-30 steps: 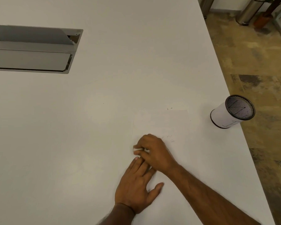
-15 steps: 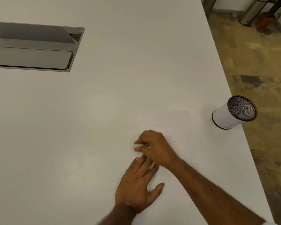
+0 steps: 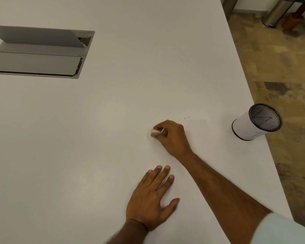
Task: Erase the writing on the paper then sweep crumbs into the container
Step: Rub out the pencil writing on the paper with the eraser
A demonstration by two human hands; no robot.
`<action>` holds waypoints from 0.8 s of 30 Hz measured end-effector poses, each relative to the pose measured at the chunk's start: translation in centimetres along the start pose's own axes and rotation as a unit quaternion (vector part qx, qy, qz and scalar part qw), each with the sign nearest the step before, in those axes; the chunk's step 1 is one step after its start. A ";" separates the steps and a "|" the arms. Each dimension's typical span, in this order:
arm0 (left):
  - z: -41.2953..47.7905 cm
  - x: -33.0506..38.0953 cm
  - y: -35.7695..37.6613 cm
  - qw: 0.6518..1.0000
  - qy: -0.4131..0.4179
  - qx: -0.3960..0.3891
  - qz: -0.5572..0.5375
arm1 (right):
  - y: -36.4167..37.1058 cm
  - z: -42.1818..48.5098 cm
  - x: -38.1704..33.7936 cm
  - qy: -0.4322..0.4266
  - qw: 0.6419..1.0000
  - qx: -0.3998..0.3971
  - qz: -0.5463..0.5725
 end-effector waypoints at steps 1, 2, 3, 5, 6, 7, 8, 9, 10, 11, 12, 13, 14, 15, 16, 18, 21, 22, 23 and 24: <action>0.0 0.0 0.1 1.000 0.003 0.004 -0.004 | -0.2 -1.3 -0.1 -0.002 0.999 -0.035 0.011; -0.1 0.0 0.2 1.000 0.006 0.007 -0.009 | -0.3 -2.7 -0.1 -0.006 0.997 -0.075 0.018; -0.1 0.0 0.2 1.000 0.006 0.009 -0.011 | -0.1 -3.9 0.0 -0.016 0.994 -0.105 0.017; -0.2 0.0 0.2 1.000 0.005 0.011 -0.009 | 0.1 -4.9 0.3 -0.038 0.993 -0.112 0.005; -0.2 0.0 0.1 1.000 0.004 0.010 -0.009 | 0.3 -4.7 0.4 -0.050 0.994 -0.102 -0.001; -0.1 0.0 0.2 1.000 0.005 0.009 -0.010 | 0.5 -4.1 0.5 -0.064 0.994 -0.090 -0.011; -0.1 0.0 0.1 1.000 0.005 0.008 -0.011 | 0.8 -3.2 0.5 -0.074 0.994 -0.078 -0.021; -0.1 0.0 0.2 1.000 0.004 0.005 -0.012 | 1.0 -2.2 0.5 -0.077 0.994 -0.065 -0.032; -0.1 0.0 0.1 1.000 0.002 0.003 -0.012 | 1.2 -1.1 0.6 -0.077 0.995 -0.051 -0.040; -0.1 0.0 0.1 1.000 -0.002 0.000 -0.010 | 1.4 -0.1 0.6 -0.073 0.996 -0.036 -0.046; -0.1 0.0 0.1 1.000 -0.004 -0.002 -0.005 | 1.6 0.9 0.7 -0.067 0.996 -0.021 -0.048; -0.1 0.0 0.1 1.000 -0.005 -0.006 -0.001 | 1.7 1.8 0.7 -0.055 0.997 -0.010 -0.048; -0.1 0.0 0.1 1.000 -0.006 -0.010 0.002 | 1.8 2.4 0.7 -0.042 0.998 -0.004 -0.047; -0.1 0.0 0.1 1.000 -0.007 -0.011 0.004 | 1.8 2.7 0.5 -0.030 0.999 -0.002 -0.042; -0.1 0.0 0.1 1.000 -0.007 -0.012 0.007 | 1.6 2.7 0.3 -0.016 0.999 -0.004 -0.029; -0.1 -0.1 0.2 1.000 -0.005 -0.008 0.005 | 0.7 1.1 0.1 0.009 1.000 -0.026 0.002; -0.1 -0.1 0.2 1.000 -0.001 0.006 -0.010 | -0.6 -3.8 0.1 0.021 0.995 -0.092 0.009; -0.1 -0.1 0.2 1.000 0.001 0.010 -0.010 | -0.8 -5.3 0.1 0.011 0.994 -0.107 -0.002; -0.1 -0.1 0.3 1.000 0.003 0.012 -0.010 | -1.0 -6.2 0.3 -0.004 0.994 -0.108 -0.012; -0.1 -0.1 0.3 1.000 0.003 0.012 -0.008 | -0.9 -6.3 0.4 -0.020 0.994 -0.103 -0.017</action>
Point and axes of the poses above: each hand's wrist, its own z-axis towards the middle knuckle, its own y-axis out of the palm, x = y × z, the point moved 2 cm from there along z, towards the middle knuckle, and after that the axes turned 7 degrees about x, right-handed, at the moved point
